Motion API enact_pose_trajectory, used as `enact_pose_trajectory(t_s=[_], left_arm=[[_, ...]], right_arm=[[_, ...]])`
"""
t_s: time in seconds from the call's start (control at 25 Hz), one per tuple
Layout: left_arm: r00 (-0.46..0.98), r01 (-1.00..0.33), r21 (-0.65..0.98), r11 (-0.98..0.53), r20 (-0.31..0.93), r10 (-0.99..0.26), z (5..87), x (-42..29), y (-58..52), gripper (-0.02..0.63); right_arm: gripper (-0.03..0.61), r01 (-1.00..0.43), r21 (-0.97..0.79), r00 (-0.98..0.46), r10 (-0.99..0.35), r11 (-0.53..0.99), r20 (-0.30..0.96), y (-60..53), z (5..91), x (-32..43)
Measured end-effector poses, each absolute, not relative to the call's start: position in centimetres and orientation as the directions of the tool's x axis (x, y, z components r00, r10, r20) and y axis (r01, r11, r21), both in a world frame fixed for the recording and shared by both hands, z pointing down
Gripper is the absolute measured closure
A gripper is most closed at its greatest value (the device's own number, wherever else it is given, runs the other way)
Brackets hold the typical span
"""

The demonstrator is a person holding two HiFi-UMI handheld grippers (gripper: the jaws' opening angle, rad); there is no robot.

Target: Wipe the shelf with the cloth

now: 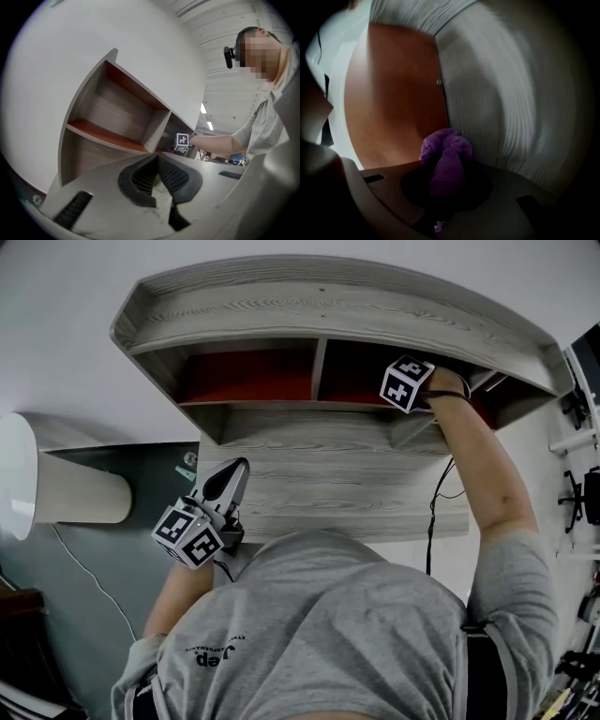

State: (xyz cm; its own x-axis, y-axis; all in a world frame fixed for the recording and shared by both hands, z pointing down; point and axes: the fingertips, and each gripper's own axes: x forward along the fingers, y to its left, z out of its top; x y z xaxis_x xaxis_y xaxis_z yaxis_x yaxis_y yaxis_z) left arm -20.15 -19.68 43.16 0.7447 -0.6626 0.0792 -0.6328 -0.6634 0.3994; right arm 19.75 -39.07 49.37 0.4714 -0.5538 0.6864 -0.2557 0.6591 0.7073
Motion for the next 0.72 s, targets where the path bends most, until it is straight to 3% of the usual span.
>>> enact_pose_trajectory(t_s=[0.16,0.36,0.44,0.56,0.72], left_arm=[[0.74,-0.638,0.398,-0.66,0.077,-0.669,42.9,-20.8,-19.3,0.598],[0.732,-0.646,0.387,-0.658,0.071,-0.678,42.7,-21.7,-18.8,0.597],[0.729,-0.649,0.388,-0.655,0.07,-0.681,42.5,-21.9,-18.6,0.597],[0.725,-0.652,0.391,-0.65,0.07,-0.686,42.3,-22.1,-18.3,0.597],[0.722,-0.654,0.392,-0.647,0.065,-0.689,42.1,-22.1,-18.0,0.597]], right_arm=[[0.515,-0.179,0.677,0.616,-0.456,0.713,0.643,-38.0,50.6,22.7],[0.515,-0.215,0.719,0.557,-0.521,0.661,0.646,-38.4,48.9,21.4],[0.515,-0.265,0.753,0.435,-0.622,0.602,0.651,-38.8,47.1,18.4],[0.515,-0.392,0.72,0.126,-0.742,0.572,0.658,-37.8,44.5,10.5],[0.514,-0.542,0.477,-0.284,-0.685,0.692,0.671,-34.9,44.3,1.2]])
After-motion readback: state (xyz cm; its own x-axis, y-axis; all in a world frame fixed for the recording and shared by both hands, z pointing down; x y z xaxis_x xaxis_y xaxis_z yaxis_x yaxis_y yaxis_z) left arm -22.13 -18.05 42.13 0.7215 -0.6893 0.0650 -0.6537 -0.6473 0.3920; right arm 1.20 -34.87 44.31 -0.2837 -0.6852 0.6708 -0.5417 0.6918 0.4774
